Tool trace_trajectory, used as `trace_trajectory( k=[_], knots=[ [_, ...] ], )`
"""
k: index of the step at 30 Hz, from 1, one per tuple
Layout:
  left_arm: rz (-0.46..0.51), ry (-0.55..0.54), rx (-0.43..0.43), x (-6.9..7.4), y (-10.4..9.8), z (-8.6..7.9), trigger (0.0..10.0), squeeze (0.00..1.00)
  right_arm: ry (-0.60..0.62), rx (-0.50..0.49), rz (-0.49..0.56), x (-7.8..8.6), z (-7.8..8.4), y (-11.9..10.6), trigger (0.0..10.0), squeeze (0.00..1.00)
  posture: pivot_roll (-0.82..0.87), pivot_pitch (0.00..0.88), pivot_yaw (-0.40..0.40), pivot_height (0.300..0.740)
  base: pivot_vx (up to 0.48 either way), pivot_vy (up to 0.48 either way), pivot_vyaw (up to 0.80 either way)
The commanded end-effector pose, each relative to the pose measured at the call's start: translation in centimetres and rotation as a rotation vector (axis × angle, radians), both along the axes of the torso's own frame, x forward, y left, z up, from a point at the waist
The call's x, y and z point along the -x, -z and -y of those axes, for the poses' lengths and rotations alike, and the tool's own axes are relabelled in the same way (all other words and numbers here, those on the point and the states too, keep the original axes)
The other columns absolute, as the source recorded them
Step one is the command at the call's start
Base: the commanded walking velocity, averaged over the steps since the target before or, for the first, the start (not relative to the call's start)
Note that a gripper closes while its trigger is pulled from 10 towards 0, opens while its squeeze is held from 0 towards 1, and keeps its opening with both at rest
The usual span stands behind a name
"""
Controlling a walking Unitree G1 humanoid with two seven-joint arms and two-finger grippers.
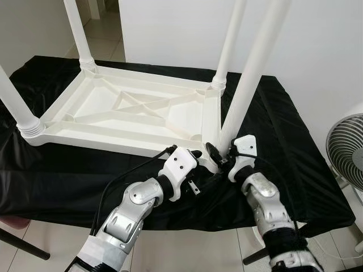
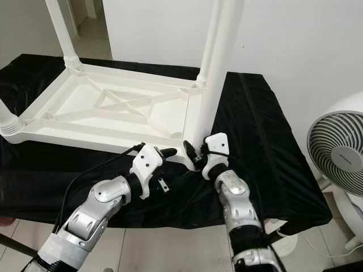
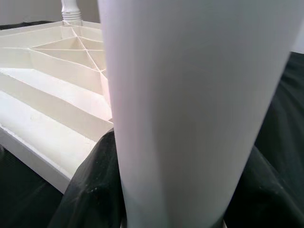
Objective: Building children table
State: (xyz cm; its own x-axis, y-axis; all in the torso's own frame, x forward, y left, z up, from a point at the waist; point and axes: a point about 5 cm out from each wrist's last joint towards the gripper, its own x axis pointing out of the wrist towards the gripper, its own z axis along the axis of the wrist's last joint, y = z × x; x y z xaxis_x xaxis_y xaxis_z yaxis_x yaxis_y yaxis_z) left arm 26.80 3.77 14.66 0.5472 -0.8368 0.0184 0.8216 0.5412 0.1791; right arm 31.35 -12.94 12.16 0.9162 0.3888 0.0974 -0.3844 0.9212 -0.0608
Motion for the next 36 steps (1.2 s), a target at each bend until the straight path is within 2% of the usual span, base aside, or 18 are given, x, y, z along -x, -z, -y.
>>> trace_trajectory(
  k=[1,2,3,4,6,7,9,19,20,26,29,30,31,33,36],
  knots=[
    [-0.007,0.016,-0.019,0.3,0.3,0.0,10.0,0.0,0.015,0.022,-0.025,0.3,-0.6,0.5,10.0,0.0,0.09,0.032,-0.051,0.74,0.0,0.0,0.0],
    [-0.007,0.016,-0.019,0.3,0.3,0.0,10.0,0.0,0.015,0.022,-0.025,0.3,-0.6,0.5,10.0,0.0,0.09,0.032,-0.051,0.74,0.0,0.0,0.0],
    [-0.008,0.021,-0.021,0.4,0.4,0.1,10.0,0.0,0.12,-0.017,-0.036,0.6,-1.1,0.5,10.0,0.0,0.1,0.028,-0.059,0.74,0.0,0.0,0.0],
    [-0.008,0.021,-0.021,0.4,0.4,0.1,10.0,0.0,0.12,-0.017,-0.036,0.6,-1.1,0.5,10.0,0.0,0.1,0.028,-0.059,0.74,0.0,0.0,0.0],
    [-0.008,0.021,-0.02,0.5,0.4,0.1,10.0,0.0,0.273,-0.068,-0.055,0.8,-0.9,0.5,10.0,0.0,0.1,0.027,-0.062,0.74,0.0,0.0,0.0],
    [-0.008,0.021,-0.02,0.5,0.4,0.1,10.0,0.0,0.273,-0.068,-0.055,0.8,-0.9,0.5,10.0,0.0,0.1,0.027,-0.062,0.74,0.0,0.0,0.0],
    [-0.012,0.016,-0.019,0.5,0.5,0.0,10.0,0.0,0.449,-0.101,-0.06,1.1,-0.3,0.5,10.0,0.0,0.1,0.025,-0.061,0.74,0.0,0.0,0.0],
    [-0.014,0.027,-0.026,0.7,0.6,0.0,10.0,0.0,0.505,-0.098,-0.079,1.5,0.1,0.7,10.0,0.0,0.1,0.017,-0.057,0.74,0.0,0.0,0.0],
    [-0.013,0.027,-0.027,0.6,0.6,0.0,10.0,0.0,0.517,-0.107,-0.072,1.5,0.4,0.5,10.0,1.0,0.1,0.015,-0.057,0.74,0.0,0.0,0.0],
    [-0.012,0.027,-0.025,0.6,0.5,0.1,10.0,0.0,0.521,-0.121,-0.035,1.3,1.1,-0.3,10.0,1.0,0.09,0.012,-0.062,0.74,0.0,0.0,0.0],
    [-0.012,0.027,-0.023,0.6,0.5,0.2,10.0,0.0,0.476,-0.128,-0.024,1.0,1.4,-0.7,10.0,1.0,0.09,0.011,-0.065,0.74,0.0,0.0,0.0],
    [-0.012,0.025,-0.022,0.6,0.5,0.2,10.0,0.0,0.4,-0.126,-0.024,0.8,1.5,-1.0,10.0,1.0,0.09,0.011,-0.066,0.74,0.0,0.0,0.0],
    [-0.013,0.024,-0.021,0.6,0.5,0.2,10.0,0.0,0.327,-0.113,-0.024,0.7,1.7,-1.2,10.0,0.0,0.09,0.013,-0.066,0.74,0.0,0.0,0.0],
    [-0.013,0.024,-0.02,0.6,0.5,0.3,10.0,0.0,0.28,-0.103,-0.024,0.6,1.9,-1.3,10.0,0.0,0.09,0.013,-0.066,0.74,0.0,0.0,0.0],
    [-0.014,0.025,-0.019,0.7,0.6,0.3,10.0,0.0,0.11,-0.033,-0.02,0.3,2.4,-1.7,10.0,0.0,0.09,0.013,-0.067,0.74,0.0,0.0,0.0]
  ],
)
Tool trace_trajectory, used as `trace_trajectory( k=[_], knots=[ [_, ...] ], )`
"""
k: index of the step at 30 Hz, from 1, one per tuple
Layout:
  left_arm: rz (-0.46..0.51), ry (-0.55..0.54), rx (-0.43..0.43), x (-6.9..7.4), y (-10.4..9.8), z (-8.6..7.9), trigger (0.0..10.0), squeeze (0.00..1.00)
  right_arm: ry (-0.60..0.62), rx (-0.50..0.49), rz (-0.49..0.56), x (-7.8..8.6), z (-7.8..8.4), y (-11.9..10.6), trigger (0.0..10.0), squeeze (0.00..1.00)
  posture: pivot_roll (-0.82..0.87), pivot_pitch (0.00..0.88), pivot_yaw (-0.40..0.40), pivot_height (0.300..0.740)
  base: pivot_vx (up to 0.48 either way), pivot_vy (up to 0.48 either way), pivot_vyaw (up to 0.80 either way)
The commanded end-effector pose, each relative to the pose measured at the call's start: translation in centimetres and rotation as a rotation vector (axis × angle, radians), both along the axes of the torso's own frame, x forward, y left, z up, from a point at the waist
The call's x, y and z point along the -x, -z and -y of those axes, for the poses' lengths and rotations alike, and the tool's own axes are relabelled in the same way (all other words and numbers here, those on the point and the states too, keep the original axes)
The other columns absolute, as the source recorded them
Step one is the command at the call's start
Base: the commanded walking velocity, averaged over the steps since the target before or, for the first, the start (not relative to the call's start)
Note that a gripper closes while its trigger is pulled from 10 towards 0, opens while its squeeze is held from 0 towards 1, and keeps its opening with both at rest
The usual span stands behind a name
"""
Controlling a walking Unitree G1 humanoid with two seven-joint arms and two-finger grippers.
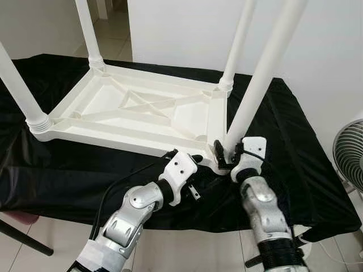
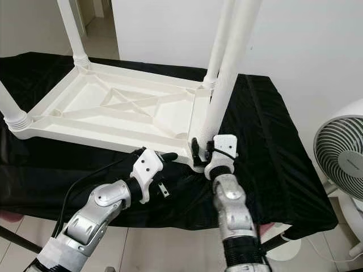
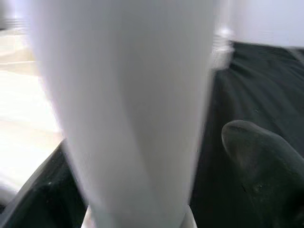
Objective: Building children table
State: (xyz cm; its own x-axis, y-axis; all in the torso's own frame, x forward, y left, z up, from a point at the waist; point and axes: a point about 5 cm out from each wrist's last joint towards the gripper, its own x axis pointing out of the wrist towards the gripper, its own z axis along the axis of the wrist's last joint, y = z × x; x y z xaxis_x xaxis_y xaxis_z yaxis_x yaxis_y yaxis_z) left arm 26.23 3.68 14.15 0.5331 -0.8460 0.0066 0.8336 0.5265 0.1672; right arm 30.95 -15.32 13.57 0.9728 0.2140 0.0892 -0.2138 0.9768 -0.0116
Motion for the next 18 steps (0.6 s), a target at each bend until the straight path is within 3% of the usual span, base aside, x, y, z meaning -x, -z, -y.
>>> trace_trajectory(
  k=[1,2,3,5,9,14,15,16,17,18],
  knots=[
    [0.003,0.008,-0.016,0.1,0.1,0.2,10.0,0.0,-0.07,0.011,0.003,-0.1,0.0,-0.3,10.0,0.0,0.09,0.013,-0.067,0.74,0.0,0.0,0.0],
    [0.003,0.008,-0.016,0.1,0.1,0.2,10.0,0.0,-0.07,0.011,0.003,-0.1,0.0,-0.3,10.0,0.0,0.09,0.013,-0.067,0.74,0.0,0.0,0.0],
    [0.004,0.008,-0.016,0.1,0.1,0.2,10.0,0.0,-0.151,0.05,-0.005,-0.3,0.1,-0.3,10.0,0.0,0.09,0.014,-0.067,0.74,0.0,0.0,0.0],
    [0.004,0.008,-0.016,0.1,0.1,0.2,10.0,0.0,-0.151,0.05,-0.005,-0.3,0.1,-0.3,10.0,0.0,0.09,0.014,-0.067,0.74,0.0,0.0,0.0],
    [0.005,0.004,-0.013,0.0,0.0,0.2,10.0,0.0,-0.366,0.144,-0.046,-0.9,0.0,0.4,10.0,0.0,0.09,0.012,-0.064,0.74,0.0,0.0,0.0],
    [0.005,0.003,-0.011,-0.1,0.0,0.2,10.0,0.0,-0.481,0.162,-0.06,-1.4,-0.5,0.8,10.0,0.0,0.08,0.012,-0.061,0.74,0.0,0.0,0.0],
    [0.006,0.004,-0.01,-0.1,0.0,0.3,10.0,0.0,-0.499,0.162,-0.062,-1.7,-0.5,0.8,8.7,0.0,0.08,0.01,-0.06,0.74,0.0,0.0,0.0],
    [0.006,0.004,-0.01,-0.1,0.0,0.3,10.0,0.0,-0.499,0.162,-0.062,-1.7,-0.5,0.8,8.7,0.0,0.08,0.01,-0.06,0.74,0.0,0.0,0.0],
    [0.007,0.004,-0.008,-0.2,-0.1,0.3,10.0,0.0,-0.508,0.166,-0.065,-2.0,-0.5,0.8,2.6,0.0,0.08,0.01,-0.056,0.74,0.0,0.0,0.0],
    [0.009,0.004,-0.008,-0.2,-0.1,0.3,10.0,0.0,-0.525,0.161,-0.071,-2.2,-0.4,0.7,0.0,0.0,0.08,0.011,-0.055,0.74,0.0,0.0,0.0]
  ],
)
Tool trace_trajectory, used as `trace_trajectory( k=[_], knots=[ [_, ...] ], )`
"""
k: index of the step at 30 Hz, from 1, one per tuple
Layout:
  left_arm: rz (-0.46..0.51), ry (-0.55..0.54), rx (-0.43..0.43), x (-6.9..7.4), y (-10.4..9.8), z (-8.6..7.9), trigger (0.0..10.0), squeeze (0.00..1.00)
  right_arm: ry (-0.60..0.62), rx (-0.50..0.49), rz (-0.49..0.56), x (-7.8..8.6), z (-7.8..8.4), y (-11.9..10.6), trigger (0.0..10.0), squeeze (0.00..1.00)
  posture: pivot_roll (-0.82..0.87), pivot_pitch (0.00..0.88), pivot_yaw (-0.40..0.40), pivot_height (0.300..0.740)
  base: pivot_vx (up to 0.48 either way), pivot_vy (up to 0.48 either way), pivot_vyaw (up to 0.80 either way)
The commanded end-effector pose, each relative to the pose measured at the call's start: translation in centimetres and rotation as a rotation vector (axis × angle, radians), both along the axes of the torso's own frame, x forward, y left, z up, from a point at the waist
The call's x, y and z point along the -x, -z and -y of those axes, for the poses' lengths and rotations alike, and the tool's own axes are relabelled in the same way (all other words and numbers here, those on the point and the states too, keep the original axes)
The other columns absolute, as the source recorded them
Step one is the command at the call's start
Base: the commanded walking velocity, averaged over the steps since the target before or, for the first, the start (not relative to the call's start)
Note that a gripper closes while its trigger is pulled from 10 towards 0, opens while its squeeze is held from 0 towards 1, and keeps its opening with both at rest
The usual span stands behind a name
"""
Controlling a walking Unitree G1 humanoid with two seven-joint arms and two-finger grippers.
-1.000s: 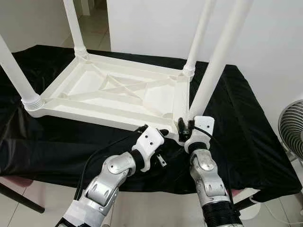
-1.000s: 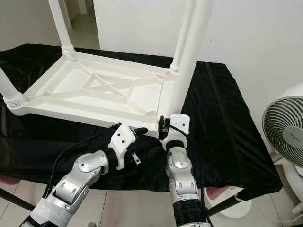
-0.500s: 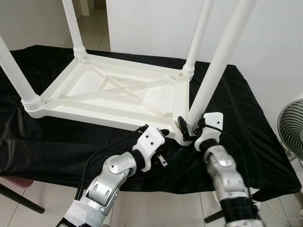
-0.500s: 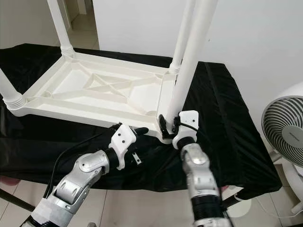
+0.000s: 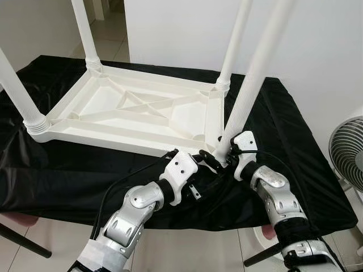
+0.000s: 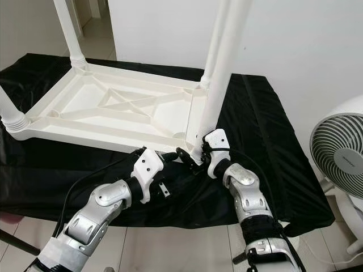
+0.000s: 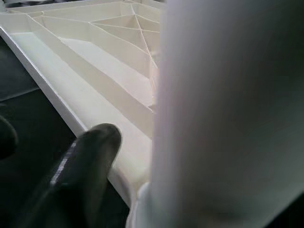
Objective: Building children table
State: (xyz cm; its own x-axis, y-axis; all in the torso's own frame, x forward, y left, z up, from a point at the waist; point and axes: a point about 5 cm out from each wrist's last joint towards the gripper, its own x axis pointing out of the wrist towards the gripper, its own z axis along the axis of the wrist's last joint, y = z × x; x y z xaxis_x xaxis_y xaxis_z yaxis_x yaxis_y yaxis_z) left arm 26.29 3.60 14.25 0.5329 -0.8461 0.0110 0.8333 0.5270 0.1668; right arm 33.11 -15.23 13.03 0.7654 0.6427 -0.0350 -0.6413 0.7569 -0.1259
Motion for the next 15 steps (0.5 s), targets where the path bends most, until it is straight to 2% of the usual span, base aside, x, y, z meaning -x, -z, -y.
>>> trace_trajectory(
  k=[1,7,15],
  knots=[
    [0.007,0.004,-0.012,-0.1,0.0,0.2,10.0,0.0,-0.046,0.003,-0.013,-0.1,-0.3,0.2,0.0,0.0,0.08,0.011,-0.055,0.74,0.0,0.0,0.0],
    [0.007,0.001,-0.011,-0.3,-0.1,0.1,10.0,0.0,-0.058,0.029,-0.024,-0.6,0.8,0.4,0.0,0.0,0.08,0.019,-0.048,0.74,0.0,0.0,0.0],
    [0.004,0.005,-0.011,-0.3,-0.1,0.1,10.0,0.0,-0.04,0.01,-0.018,-0.6,1.7,0.8,0.0,0.0,0.07,0.033,-0.04,0.74,0.0,0.0,0.0]
  ],
)
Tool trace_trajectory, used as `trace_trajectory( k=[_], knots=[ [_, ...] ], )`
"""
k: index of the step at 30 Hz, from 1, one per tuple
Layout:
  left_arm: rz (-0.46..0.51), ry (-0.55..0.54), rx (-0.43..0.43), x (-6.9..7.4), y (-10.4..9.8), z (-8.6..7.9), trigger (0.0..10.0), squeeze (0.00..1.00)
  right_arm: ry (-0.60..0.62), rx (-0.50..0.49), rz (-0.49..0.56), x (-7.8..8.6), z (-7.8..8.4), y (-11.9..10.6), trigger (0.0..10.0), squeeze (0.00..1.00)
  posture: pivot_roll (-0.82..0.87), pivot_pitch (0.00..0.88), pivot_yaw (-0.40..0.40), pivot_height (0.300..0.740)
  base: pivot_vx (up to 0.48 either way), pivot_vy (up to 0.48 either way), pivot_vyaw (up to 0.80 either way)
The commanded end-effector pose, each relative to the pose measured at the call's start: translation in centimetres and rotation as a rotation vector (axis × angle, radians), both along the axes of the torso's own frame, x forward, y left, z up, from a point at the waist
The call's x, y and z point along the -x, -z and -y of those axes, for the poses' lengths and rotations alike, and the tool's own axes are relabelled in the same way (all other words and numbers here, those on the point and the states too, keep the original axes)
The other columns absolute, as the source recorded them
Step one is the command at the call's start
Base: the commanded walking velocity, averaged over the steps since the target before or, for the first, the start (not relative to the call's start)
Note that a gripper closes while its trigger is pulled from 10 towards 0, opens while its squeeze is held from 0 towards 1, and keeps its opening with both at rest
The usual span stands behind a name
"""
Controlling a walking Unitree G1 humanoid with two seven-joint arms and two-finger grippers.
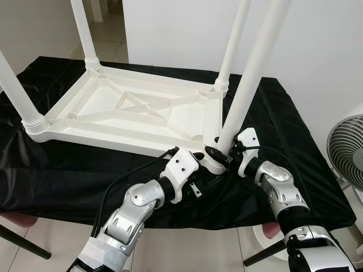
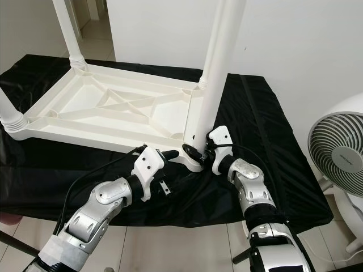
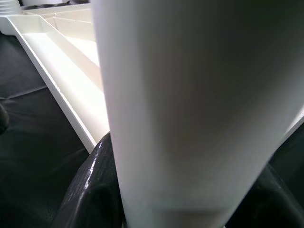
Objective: Building children table
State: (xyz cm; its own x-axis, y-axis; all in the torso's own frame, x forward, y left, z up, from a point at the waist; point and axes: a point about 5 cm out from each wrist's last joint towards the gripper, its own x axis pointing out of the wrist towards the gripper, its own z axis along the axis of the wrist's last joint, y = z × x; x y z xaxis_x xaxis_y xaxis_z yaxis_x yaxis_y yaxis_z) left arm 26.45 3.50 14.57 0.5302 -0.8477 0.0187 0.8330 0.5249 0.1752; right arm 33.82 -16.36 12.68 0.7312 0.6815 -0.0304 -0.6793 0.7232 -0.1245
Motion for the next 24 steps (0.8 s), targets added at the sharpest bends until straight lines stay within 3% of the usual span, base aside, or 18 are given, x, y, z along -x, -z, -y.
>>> trace_trajectory(
  k=[1,2,3,5,6,14,17,19,20,24],
  knots=[
    [-0.008,0.002,-0.013,-0.1,0.2,0.0,10.0,0.0,0.011,0.014,-0.02,0.1,0.6,0.5,0.0,0.0,0.07,0.033,-0.04,0.74,0.0,0.0,0.0],
    [-0.008,0.003,-0.013,-0.1,0.2,0.1,10.0,0.0,0.023,0.011,-0.018,0.0,0.8,0.5,0.0,0.0,0.07,0.036,-0.041,0.74,0.0,0.0,0.0],
    [-0.008,0.003,-0.012,-0.1,0.2,0.1,10.0,0.0,0.047,0.011,-0.016,0.0,0.9,0.5,2.9,0.0,0.07,0.037,-0.042,0.74,0.0,0.0,0.0],
    [-0.008,0.004,-0.011,-0.1,0.2,0.1,10.0,0.0,0.062,0.011,-0.014,0.0,1.1,0.6,2.9,0.0,0.07,0.037,-0.042,0.74,0.0,0.0,0.0],
    [-0.009,0.003,-0.01,-0.1,0.2,0.1,10.0,0.0,0.092,0.001,-0.009,-0.1,1.3,0.5,10.0,0.0,0.07,0.042,-0.046,0.74,0.0,0.0,0.0],
    [-0.015,-0.006,-0.004,0.1,0.2,0.1,10.0,0.0,0.271,-0.031,0.025,-0.2,2.3,0.4,10.0,0.0,0.08,0.054,-0.057,0.74,0.0,0.0,0.0],
    [-0.021,-0.012,-0.003,0.2,0.3,0.0,10.0,0.0,0.452,-0.06,0.037,-0.1,2.9,0.5,10.0,0.0,0.08,0.059,-0.056,0.74,0.0,0.0,0.0],
    [-0.021,-0.012,-0.003,0.2,0.3,0.0,10.0,0.0,0.452,-0.06,0.037,-0.1,2.9,0.5,10.0,0.0,0.08,0.059,-0.056,0.74,0.0,0.0,0.0],
    [-0.023,-0.012,-0.003,0.3,0.4,0.0,10.0,0.0,0.578,-0.088,0.036,0.0,3.3,0.6,10.0,0.0,0.08,0.062,-0.056,0.74,0.0,0.0,0.0],
    [-0.025,-0.01,-0.004,0.4,0.4,0.0,10.0,0.0,0.736,-0.113,0.028,0.3,3.7,0.7,10.0,0.0,0.08,0.064,-0.055,0.74,0.0,0.0,0.0]
  ],
)
